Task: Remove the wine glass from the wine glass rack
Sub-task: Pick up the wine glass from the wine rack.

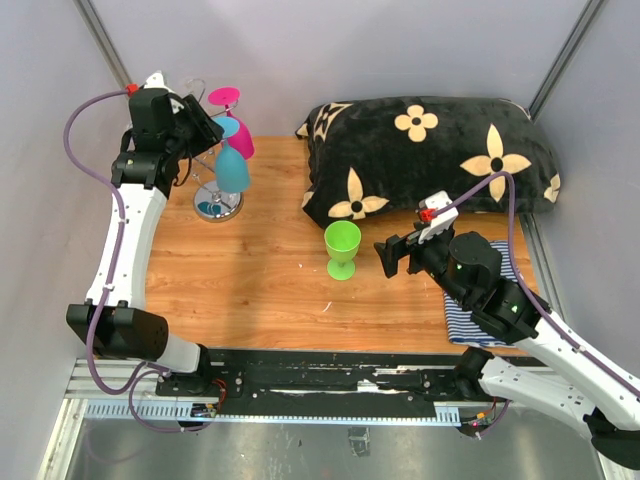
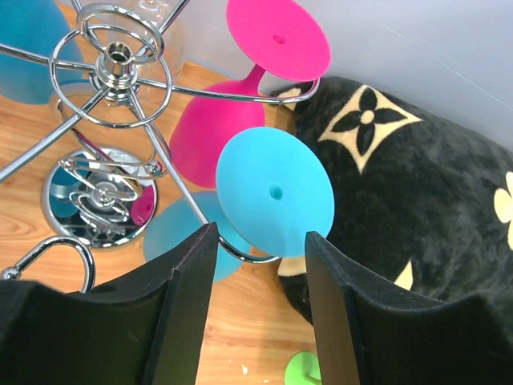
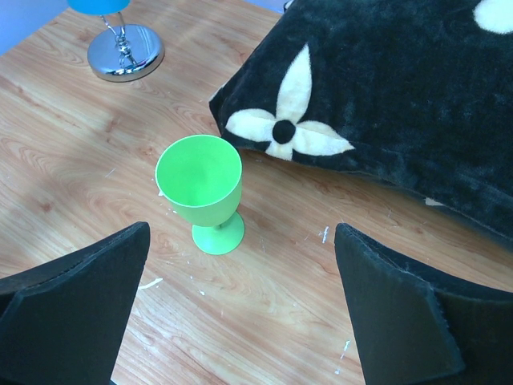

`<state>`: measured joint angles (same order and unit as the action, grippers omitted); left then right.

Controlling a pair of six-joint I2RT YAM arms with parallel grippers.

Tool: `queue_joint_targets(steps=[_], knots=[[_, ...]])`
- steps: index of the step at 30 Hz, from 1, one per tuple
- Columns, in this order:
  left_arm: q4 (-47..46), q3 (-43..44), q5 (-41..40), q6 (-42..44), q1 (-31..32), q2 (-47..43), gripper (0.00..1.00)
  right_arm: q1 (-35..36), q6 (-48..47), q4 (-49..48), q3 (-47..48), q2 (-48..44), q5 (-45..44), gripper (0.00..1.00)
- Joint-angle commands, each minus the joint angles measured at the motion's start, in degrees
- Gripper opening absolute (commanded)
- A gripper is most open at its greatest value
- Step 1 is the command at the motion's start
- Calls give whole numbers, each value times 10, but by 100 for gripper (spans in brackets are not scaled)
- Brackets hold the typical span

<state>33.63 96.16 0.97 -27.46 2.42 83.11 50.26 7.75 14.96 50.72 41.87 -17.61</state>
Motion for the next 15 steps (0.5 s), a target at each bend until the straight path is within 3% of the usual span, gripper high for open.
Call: queue_joint_targets(steps=[1, 15], knots=[[-20, -10, 1, -1, -4, -9, 52, 0, 7, 6, 4, -6, 0, 98], [-55, -43, 24, -24, -8, -20, 45, 0, 9, 17, 6, -16, -8, 98]])
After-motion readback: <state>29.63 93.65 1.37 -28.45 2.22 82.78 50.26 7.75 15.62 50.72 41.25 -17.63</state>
